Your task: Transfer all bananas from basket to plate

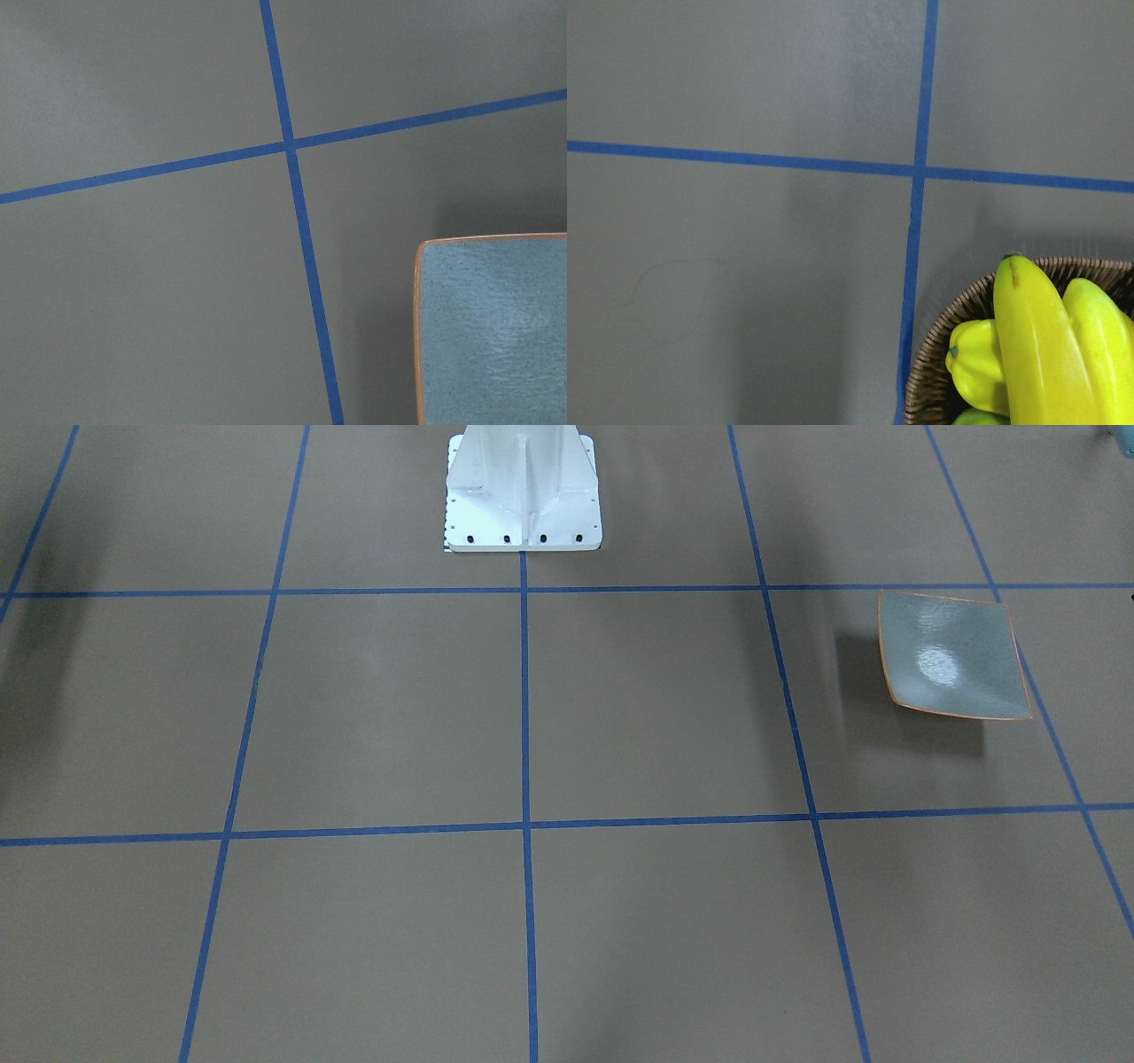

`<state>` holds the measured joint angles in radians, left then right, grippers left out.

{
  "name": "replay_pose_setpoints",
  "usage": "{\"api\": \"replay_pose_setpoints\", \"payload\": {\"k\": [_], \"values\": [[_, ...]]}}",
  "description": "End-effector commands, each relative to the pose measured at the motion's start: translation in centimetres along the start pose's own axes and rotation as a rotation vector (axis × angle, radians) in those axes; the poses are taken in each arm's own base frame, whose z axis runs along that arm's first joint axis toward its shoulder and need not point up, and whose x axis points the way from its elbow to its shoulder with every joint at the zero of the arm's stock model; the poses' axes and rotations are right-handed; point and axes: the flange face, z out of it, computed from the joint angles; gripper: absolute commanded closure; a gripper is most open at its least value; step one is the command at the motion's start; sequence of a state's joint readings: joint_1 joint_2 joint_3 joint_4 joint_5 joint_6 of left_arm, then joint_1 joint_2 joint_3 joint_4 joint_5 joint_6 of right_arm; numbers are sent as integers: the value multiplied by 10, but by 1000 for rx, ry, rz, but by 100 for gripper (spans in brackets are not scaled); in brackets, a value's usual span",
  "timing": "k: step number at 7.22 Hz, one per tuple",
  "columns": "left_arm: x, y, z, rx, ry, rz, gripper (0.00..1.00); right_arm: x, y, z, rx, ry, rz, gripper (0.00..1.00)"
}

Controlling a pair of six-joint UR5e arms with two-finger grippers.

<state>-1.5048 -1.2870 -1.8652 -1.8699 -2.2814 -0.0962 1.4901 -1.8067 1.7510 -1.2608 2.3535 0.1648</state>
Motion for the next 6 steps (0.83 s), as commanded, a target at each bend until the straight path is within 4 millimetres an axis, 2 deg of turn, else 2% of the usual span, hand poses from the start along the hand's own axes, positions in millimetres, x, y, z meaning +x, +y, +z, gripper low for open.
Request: {"api": "replay_pose_setpoints", "payload": {"k": [1, 2, 3, 4, 6], "values": [[0, 0, 0, 0, 0, 0, 0, 13, 13, 16, -31, 40, 15, 1], [0, 0, 0, -1, 1, -1, 0, 14, 13, 17, -33, 43, 20, 2], [0, 0, 1, -1, 1, -1, 0, 26, 20, 27, -57, 44, 52, 2], [0, 0, 0, 0, 1, 0, 0, 29, 21, 31, -66, 44, 60, 3], [2, 0, 0, -3, 22, -3, 0, 26, 26, 42, -93, 55, 72, 4]]}}
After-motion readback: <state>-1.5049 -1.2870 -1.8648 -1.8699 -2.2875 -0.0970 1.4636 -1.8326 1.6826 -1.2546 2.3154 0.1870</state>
